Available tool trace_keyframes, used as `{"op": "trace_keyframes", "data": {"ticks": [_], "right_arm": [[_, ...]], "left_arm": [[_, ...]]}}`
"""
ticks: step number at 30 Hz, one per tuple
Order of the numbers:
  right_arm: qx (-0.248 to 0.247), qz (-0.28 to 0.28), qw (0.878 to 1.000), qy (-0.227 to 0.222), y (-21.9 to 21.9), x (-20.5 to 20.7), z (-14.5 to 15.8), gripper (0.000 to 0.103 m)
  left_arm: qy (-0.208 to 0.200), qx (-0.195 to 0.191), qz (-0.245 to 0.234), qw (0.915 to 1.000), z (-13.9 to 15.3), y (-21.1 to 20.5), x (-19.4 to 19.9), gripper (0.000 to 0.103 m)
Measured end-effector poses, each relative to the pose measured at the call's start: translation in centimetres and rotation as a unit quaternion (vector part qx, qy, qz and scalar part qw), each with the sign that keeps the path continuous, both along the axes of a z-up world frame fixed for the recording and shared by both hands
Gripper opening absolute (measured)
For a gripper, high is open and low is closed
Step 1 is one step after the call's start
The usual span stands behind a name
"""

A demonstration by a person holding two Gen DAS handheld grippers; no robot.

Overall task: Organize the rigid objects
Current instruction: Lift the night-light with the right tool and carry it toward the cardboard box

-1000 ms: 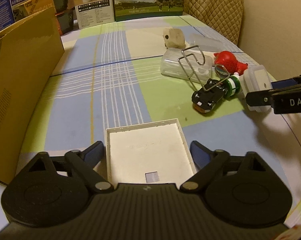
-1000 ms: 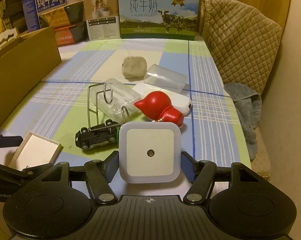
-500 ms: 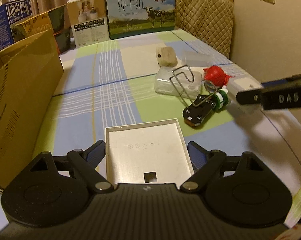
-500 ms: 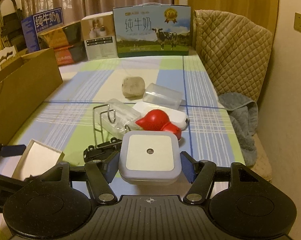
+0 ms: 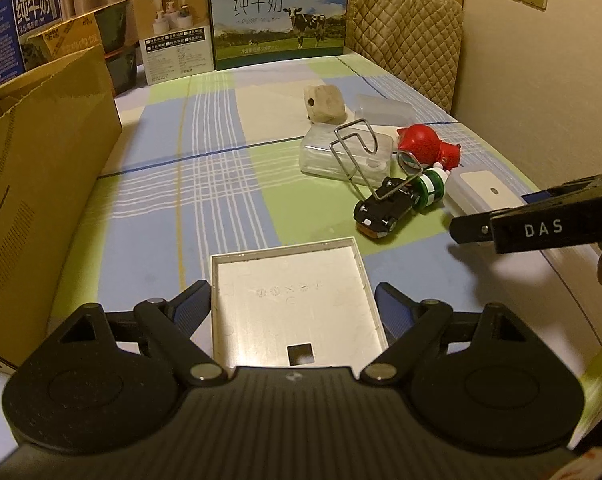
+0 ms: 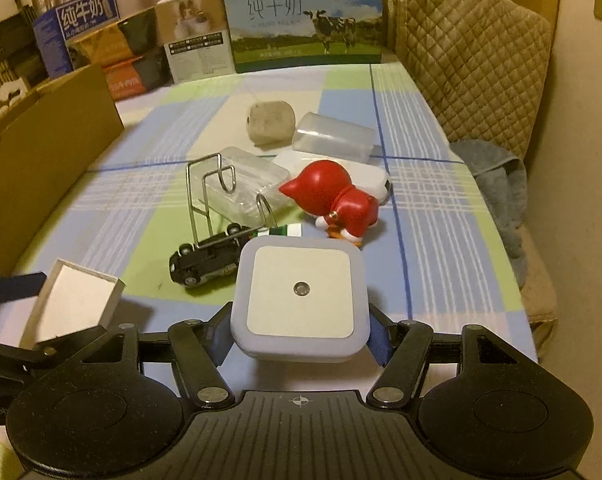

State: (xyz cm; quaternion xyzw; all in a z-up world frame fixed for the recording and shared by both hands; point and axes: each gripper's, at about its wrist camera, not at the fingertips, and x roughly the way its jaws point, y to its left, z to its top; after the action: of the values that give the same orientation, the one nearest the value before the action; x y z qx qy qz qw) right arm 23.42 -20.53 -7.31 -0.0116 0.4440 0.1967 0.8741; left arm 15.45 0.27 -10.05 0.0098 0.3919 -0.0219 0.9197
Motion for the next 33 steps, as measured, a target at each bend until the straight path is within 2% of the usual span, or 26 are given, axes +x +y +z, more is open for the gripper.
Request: {"op": "trace_keyframes", "data": {"ticks": [5, 9, 16, 21, 25, 29, 33], "right_arm": [[0.019, -0.011, 1.000, -0.007, -0.1, -0.1, 0.6, 0.062], [0.014, -0.013, 0.999, -0.029, 0.3, -0.4, 1.3, 0.062], [0.023, -0.022, 0.997, -0.064, 0.6, -1.0, 3.2, 0.062], [0.036, -0.012, 0.996, -0.085, 1.7, -1.9, 6.0, 0.062], [0.058, 0.009, 0.993, -0.102, 3.5, -2.4, 9.4, 0.062], [0.088, 0.051, 0.987, -0.121, 7.0, -2.6, 13.3, 0.062], [0.108, 0.104, 0.980, -0.132, 11.9, -2.9, 16.0, 0.062]], "left_arm": [[-0.001, -0.006, 0.002, 1.0000, 0.1, 0.2, 0.1, 0.086], [-0.008, -0.007, 0.004, 0.9999, 0.6, 0.4, -0.1, 0.086], [-0.026, -0.012, -0.002, 0.9996, 2.8, 0.5, -0.1, 0.086], [-0.054, -0.017, -0.009, 0.9983, 6.9, 1.4, 0.0, 0.086], [-0.085, 0.001, -0.011, 0.9963, 11.4, 3.7, -0.2, 0.086], [-0.105, 0.024, 0.005, 0.9942, 15.6, 8.1, -0.7, 0.086], [-0.092, 0.068, 0.030, 0.9930, 17.6, 14.0, -1.1, 0.086]]}}
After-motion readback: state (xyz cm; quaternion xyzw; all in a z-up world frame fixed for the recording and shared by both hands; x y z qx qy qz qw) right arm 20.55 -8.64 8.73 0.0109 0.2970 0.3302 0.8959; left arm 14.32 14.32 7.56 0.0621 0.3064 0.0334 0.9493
